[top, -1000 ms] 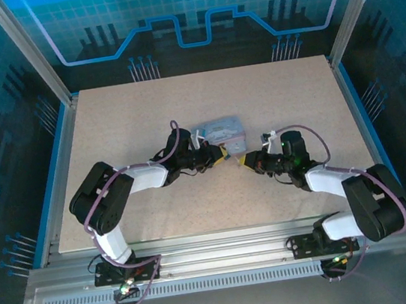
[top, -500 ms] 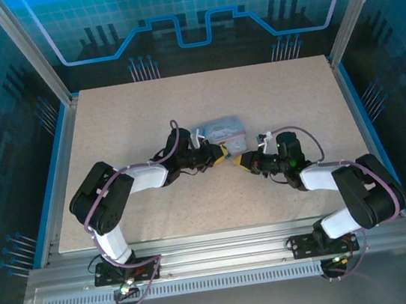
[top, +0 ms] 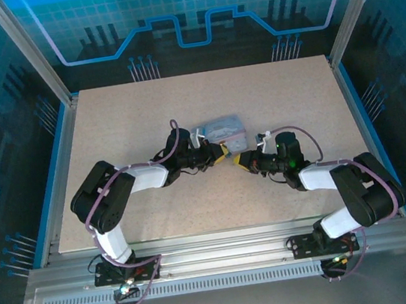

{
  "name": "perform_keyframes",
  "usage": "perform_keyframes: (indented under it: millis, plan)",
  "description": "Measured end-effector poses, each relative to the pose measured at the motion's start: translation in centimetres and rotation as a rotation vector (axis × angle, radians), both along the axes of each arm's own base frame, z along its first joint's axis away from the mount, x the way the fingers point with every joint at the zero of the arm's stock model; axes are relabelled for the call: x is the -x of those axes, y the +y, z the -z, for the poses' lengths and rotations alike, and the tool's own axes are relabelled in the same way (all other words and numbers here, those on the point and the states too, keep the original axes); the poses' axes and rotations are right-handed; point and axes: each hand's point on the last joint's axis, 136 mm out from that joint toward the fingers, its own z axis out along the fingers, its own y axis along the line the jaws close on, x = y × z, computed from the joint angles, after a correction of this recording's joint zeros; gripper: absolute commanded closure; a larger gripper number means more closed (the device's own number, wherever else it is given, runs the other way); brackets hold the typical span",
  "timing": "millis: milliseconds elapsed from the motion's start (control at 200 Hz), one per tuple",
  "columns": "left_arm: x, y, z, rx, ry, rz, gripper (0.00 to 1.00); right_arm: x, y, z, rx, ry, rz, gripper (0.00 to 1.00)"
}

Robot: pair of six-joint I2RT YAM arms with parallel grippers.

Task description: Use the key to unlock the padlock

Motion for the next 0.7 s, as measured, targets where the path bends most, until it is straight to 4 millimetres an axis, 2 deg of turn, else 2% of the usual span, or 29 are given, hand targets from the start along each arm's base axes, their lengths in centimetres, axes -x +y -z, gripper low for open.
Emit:
perform_keyframes:
  millis: [390, 700]
  plan:
    - [-0.42, 0.03, -0.34, 0.03, -0.004, -0.014, 1.0, -0.43, 0.04, -0.34, -0.03, 0.017, 0.024, 1.0]
    - [-0.57, 0.42, -0.14, 0.04, 0.0, -0.029, 1.0, -0.94, 0.28, 0.24, -0.08, 0.079, 0.047, 1.0]
